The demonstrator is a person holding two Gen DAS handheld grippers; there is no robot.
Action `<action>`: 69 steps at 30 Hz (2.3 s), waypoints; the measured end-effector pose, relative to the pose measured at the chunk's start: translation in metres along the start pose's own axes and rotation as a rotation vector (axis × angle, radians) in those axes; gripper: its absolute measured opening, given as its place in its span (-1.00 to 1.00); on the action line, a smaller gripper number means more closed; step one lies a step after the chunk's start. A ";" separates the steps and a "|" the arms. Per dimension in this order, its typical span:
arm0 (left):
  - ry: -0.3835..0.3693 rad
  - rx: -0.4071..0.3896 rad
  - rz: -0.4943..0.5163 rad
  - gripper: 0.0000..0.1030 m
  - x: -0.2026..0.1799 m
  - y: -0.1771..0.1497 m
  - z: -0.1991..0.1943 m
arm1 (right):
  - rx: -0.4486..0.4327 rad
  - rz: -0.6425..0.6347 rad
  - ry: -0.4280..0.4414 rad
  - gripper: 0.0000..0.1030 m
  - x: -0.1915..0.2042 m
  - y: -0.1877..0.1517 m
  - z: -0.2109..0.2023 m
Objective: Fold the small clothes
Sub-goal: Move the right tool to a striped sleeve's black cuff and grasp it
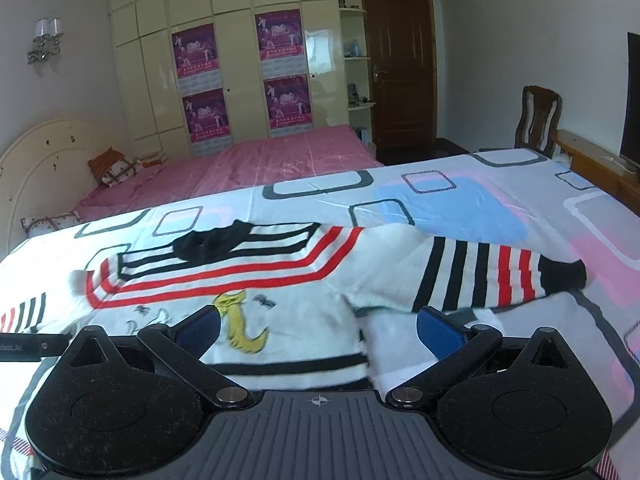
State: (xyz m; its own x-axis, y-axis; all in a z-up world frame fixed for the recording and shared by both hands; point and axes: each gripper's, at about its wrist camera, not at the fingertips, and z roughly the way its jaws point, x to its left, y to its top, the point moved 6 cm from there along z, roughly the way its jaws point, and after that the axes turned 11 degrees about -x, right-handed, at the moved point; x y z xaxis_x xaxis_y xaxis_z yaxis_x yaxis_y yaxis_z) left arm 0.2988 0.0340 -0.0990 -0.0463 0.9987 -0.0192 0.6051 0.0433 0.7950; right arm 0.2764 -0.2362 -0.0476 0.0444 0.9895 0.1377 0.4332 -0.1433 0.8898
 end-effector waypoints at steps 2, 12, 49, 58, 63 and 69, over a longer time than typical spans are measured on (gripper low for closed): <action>-0.003 -0.013 -0.014 1.00 -0.008 0.003 0.007 | 0.006 0.011 0.006 1.00 -0.014 0.002 0.011; 0.019 0.006 -0.037 1.00 -0.049 0.007 0.056 | 0.032 0.074 -0.031 1.00 -0.092 0.005 0.058; 0.044 0.075 0.019 0.82 -0.091 -0.003 0.127 | 0.040 0.354 -0.376 -0.53 -0.311 -0.031 0.135; -0.005 0.069 -0.009 0.63 -0.087 0.001 0.122 | -0.078 0.263 -0.249 -0.85 -0.262 0.018 0.126; -0.005 0.047 -0.035 0.63 -0.073 0.006 0.116 | -0.120 0.171 -0.039 -0.85 -0.168 0.050 0.130; 0.000 0.024 -0.077 0.63 -0.039 0.009 0.108 | -0.055 0.070 0.203 -0.85 -0.030 0.040 0.153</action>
State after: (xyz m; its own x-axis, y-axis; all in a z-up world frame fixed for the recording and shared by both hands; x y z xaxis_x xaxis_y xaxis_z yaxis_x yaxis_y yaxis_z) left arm 0.3918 -0.0018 -0.1564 -0.0934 0.9925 -0.0791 0.6188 0.1202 0.7763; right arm 0.4301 -0.2685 -0.0832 -0.1120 0.9534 0.2802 0.3852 -0.2183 0.8966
